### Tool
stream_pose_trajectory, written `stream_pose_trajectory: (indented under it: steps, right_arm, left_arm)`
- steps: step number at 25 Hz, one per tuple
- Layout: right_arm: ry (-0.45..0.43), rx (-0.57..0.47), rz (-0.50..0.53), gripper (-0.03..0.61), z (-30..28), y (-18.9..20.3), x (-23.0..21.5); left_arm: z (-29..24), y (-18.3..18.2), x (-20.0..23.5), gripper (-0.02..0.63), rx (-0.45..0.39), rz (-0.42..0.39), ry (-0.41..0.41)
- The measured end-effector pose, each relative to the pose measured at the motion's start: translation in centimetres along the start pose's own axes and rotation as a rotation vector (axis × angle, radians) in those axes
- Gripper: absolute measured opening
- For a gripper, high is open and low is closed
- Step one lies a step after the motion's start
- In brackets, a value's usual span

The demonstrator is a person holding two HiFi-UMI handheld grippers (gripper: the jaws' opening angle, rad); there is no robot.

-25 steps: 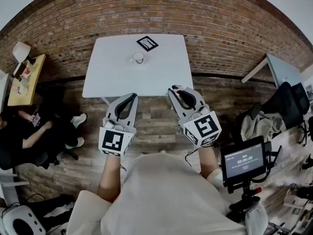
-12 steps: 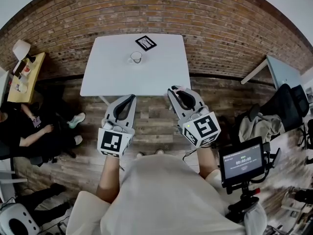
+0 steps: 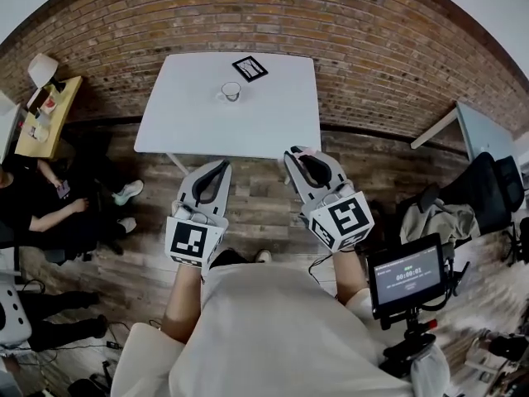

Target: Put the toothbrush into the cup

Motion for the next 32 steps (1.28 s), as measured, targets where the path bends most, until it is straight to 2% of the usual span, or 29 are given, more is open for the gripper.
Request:
stream_pose_trajectory:
  steps: [6,13,27,32]
  right_arm:
    - [-0.031,-0.001,0.001,0.054,0.1,0.3,0.1]
    - [-0.022,0.012,-0.025,0.054,-1.7,0.3,-3.9]
    - [-0.029,0.002,-0.008,0.054,-2.2,-0.2,-4.5]
    - [-0.024,0.007,-0.024,0.054,-6.6,-0.1,-8.1]
  left_arm:
    - [0.6,0.4,-0.3,0.008,0.015,-0.003,-0.032]
    - [-3.9,0.0,0.5,0.006,0.030,-0.002,-0.028]
    - [-5.0,0.2,1.3,0.008,0.012,0.004,-0.055]
    - [-9.7,1.3,4.6,0.007,0.033,0.012,-0.050]
Point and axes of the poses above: the fingertips, and each gripper's own axes: z backward along the fingers, x to its left, y out of its underside, the point moved 2 cm from there along z, backward along the fingers, and after that the axes turned 14 degrees about -y, right-handed, at the moved point
